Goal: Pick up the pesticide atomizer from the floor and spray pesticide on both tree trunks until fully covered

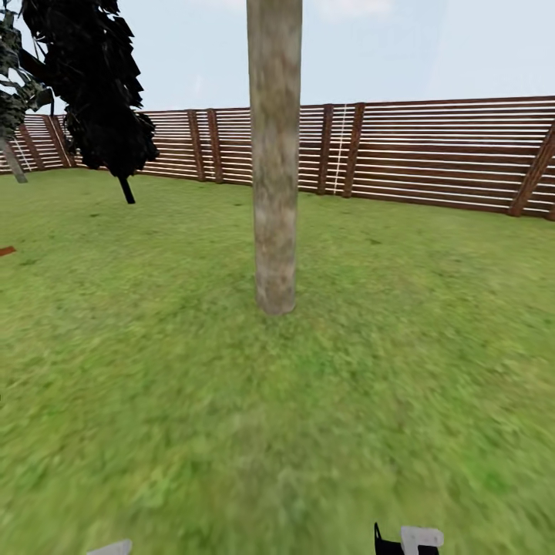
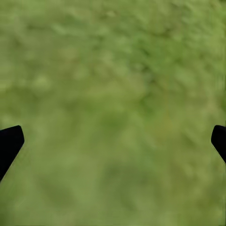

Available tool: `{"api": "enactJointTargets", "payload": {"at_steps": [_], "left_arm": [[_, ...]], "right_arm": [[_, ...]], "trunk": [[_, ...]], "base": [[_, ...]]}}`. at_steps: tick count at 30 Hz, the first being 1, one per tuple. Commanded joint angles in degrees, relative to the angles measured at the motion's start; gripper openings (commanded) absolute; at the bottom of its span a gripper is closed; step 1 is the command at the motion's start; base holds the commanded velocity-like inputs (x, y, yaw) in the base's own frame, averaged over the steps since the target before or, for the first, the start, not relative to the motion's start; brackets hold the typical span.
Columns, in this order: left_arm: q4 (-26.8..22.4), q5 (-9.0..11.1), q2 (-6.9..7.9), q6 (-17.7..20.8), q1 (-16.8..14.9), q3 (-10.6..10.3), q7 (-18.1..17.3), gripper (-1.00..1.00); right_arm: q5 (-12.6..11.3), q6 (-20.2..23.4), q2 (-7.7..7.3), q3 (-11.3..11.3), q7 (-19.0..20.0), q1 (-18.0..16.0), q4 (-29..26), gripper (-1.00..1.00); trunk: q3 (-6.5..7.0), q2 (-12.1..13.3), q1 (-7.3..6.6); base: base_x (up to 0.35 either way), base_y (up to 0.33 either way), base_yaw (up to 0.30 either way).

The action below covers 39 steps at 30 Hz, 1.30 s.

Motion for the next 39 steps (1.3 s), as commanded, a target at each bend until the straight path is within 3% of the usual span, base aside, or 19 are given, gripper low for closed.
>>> {"api": "enactJointTargets", "payload": {"at_steps": [1,25,39], "left_arm": [[0.0,0.2,0.00,-0.1,0.0,-0.5,0.3,-1.00],[0.0,0.2,0.04,-0.1,0.0,-0.4,0.3,-1.00],[0.0,0.1,-0.03,-0.2,0.0,-0.5,0.4,-1.00]], "right_arm": [[0.6,-0.1,0.00,-0.2,-0.4,0.0,0.1,1.00],[0.6,-0.2,-0.06,-0.3,-0.4,0.0,0.1,1.00],[0.5,-0.2,-0.01,-0.3,-0.5,0.0,0.0,1.00]], "trunk": [[-0.05,0.0,0.02],[-0.03,0.0,0.02],[0.70,0.0,0.02]], "base": [[0.340,0.000,0.056],[0.340,0.000,0.003],[0.327,0.000,0.000]]}}
